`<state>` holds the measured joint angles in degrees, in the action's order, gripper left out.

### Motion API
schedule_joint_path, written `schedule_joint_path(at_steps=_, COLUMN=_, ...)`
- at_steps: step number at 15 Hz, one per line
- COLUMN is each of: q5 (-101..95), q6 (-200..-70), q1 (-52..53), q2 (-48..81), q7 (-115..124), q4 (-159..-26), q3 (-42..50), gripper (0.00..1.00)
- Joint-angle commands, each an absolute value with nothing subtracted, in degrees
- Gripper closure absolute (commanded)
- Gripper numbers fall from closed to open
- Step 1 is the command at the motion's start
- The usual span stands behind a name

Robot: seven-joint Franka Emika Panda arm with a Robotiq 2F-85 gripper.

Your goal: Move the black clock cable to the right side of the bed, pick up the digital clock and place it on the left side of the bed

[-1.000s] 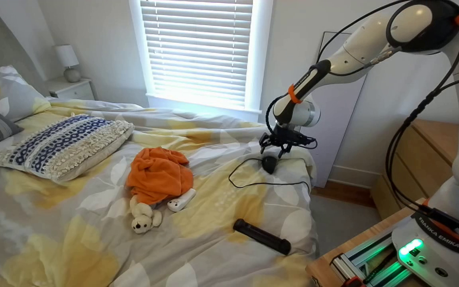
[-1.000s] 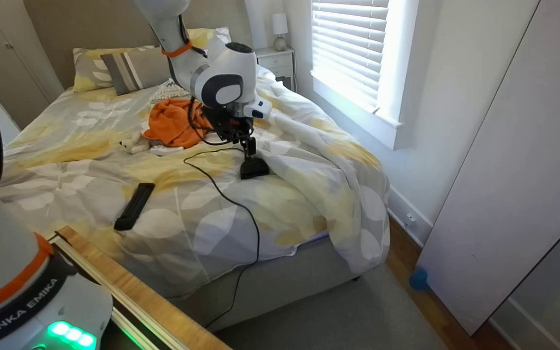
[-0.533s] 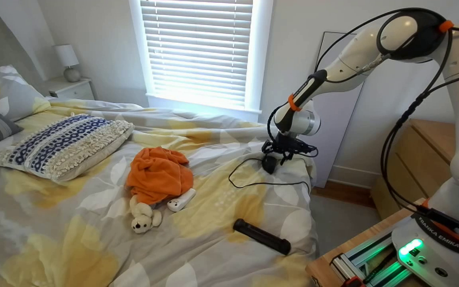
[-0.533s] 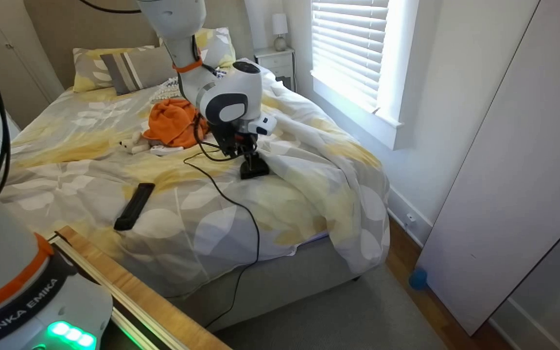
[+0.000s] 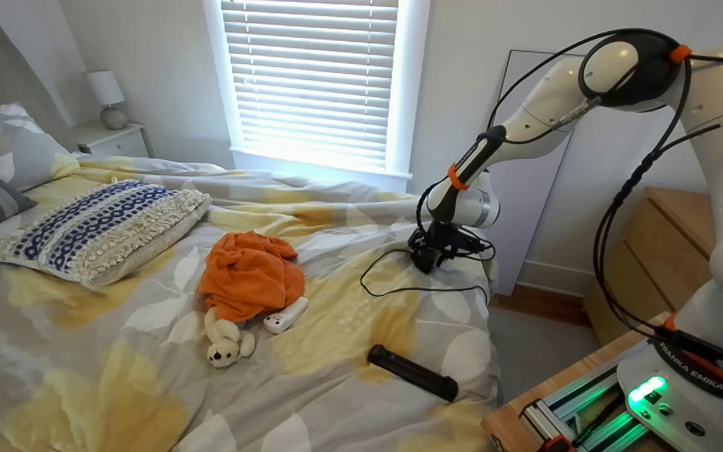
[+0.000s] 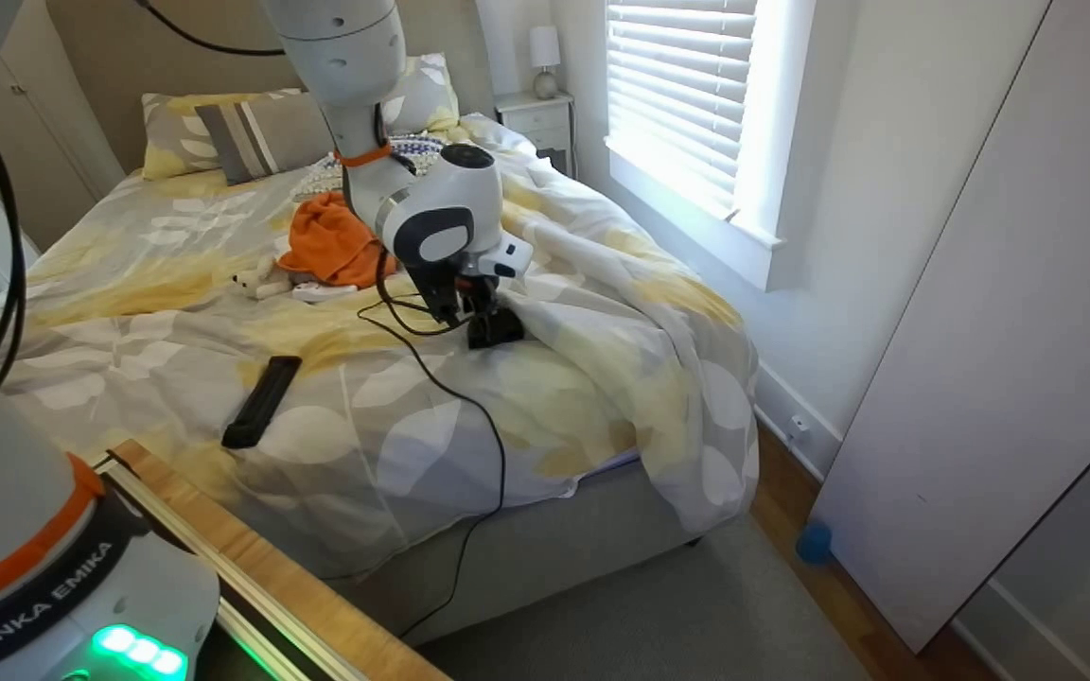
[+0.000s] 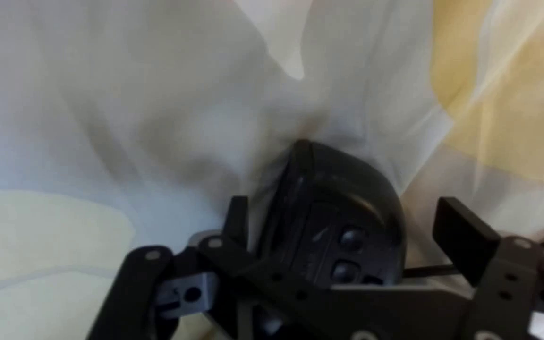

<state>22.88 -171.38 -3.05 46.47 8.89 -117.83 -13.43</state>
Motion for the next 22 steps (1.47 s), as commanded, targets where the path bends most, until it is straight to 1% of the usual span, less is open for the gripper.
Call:
schedule_joint_path(at_steps=1, q5=21.5, q6=-177.0, q1=-3.8, q2=50.4, q7=7.7, q4=-115.4, q3=-14.9, gripper=0.15)
schedule_joint_path(at_steps=2, q5=21.2, q6=-178.9, q1=-2.8, q2=51.1, q7=8.6, q4=-115.0, q3=-14.1, gripper=0.29)
schedule_joint_path(at_steps=3, q5=21.0, q6=-180.4, q1=-2.4, q2=51.6, q7=9.4, q4=-114.6, q3=-13.5, gripper=0.30)
schedule_joint_path(at_steps=4, q5=20.9, q6=-181.2, q1=-2.0, q2=51.9, q7=10.1, q4=-114.4, q3=-13.0, gripper=0.36)
schedule_joint_path(at_steps=5, q5=20.9, q6=-181.5, q1=-1.8, q2=52.0, q7=10.7, q4=-114.3, q3=-12.6, gripper=0.47)
schedule_joint_path(at_steps=6, q5=21.0, q6=-181.0, q1=-1.0, q2=51.7, q7=11.5, q4=-114.5, q3=-11.8, gripper=0.49)
schedule_joint_path(at_steps=10, q5=21.4, q6=-174.6, q1=3.8, q2=48.1, q7=15.6, q4=-117.1, q3=-6.8, gripper=0.49)
schedule_joint_path(at_steps=12, q5=20.4, q6=-170.1, q1=5.9, q2=44.0, q7=16.1, q4=-121.0, q3=-5.2, gripper=0.49)
schedule_joint_path(at_steps=14, q5=18.0, q6=-168.3, q1=9.0, q2=39.5, q7=15.1, q4=-126.3, q3=-3.9, gripper=0.49)
schedule_joint_path(at_steps=19, q5=10.4, q6=-169.3, q1=17.6, q2=29.1, q7=14.5, q4=-139.8, q3=-3.6, gripper=0.49)
schedule_joint_path(at_steps=22, q5=5.5, q6=-168.8, q1=24.0, q2=23.9, q7=15.2, q4=-144.8, q3=-3.4, gripper=0.49)
